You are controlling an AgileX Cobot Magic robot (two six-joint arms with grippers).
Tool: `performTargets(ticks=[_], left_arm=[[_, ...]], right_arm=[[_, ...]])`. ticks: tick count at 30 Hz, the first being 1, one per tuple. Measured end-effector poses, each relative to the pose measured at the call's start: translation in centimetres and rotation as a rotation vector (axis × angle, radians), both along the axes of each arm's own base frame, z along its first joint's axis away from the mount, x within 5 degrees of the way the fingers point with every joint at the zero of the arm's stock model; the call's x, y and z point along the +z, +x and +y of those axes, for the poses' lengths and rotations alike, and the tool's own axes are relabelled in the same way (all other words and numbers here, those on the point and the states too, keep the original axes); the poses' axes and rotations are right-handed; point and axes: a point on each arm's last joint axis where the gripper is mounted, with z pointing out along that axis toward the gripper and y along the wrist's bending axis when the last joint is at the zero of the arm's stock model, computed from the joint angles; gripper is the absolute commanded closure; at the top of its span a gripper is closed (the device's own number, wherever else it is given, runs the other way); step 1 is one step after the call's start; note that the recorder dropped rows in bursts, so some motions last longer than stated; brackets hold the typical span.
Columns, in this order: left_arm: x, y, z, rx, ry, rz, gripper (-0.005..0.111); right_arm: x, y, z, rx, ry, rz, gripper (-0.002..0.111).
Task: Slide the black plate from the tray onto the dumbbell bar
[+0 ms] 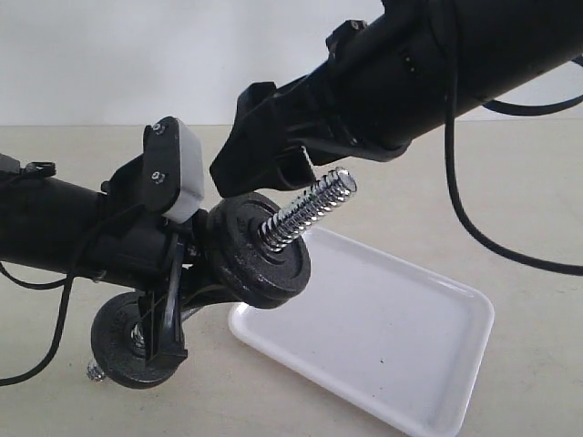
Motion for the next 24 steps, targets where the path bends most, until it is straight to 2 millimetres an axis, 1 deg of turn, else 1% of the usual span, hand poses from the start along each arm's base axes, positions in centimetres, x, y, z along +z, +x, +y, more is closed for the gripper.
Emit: performTargets(ticks=[4, 6, 7, 12, 14, 20, 24], left_arm=[[-0.1, 0.4, 0.2, 0.063, 0.011, 0.01, 0.102], [-0.3, 1.0, 0.6, 0.162, 0.029, 0.02, 0.102], [-0.3, 1.1, 0.7, 0.185, 0.034, 0.02, 0.102], [-0.4, 2.2, 1.6, 0.389, 0.032, 0.047, 0.102], [-0.4, 2.4, 1.8, 0.441, 0.026, 0.058, 0.102], [-0.4, 2.7, 2.1, 0.517, 0.015, 0.074, 0.102], [-0.4, 3.0, 2.4, 0.582, 0.006, 0.089, 0.102]], right_arm=[[0.0, 0.3, -0.1, -0.012, -0.006, -0.032, 0.023], [0.1, 0.5, -0.1, -0.027, -0.008, -0.052, 0.023], [0.1, 0.5, -0.1, -0.03, -0.009, -0.059, 0.023], [0.1, 0.5, -0.1, -0.039, -0.005, -0.042, 0.023], [0.1, 0.5, -0.1, -0.04, -0.006, -0.036, 0.023], [0.0, 0.4, -0.2, -0.049, -0.003, -0.014, 0.023], [-0.2, 0.0, -0.2, -0.023, -0.028, 0.028, 0.023]])
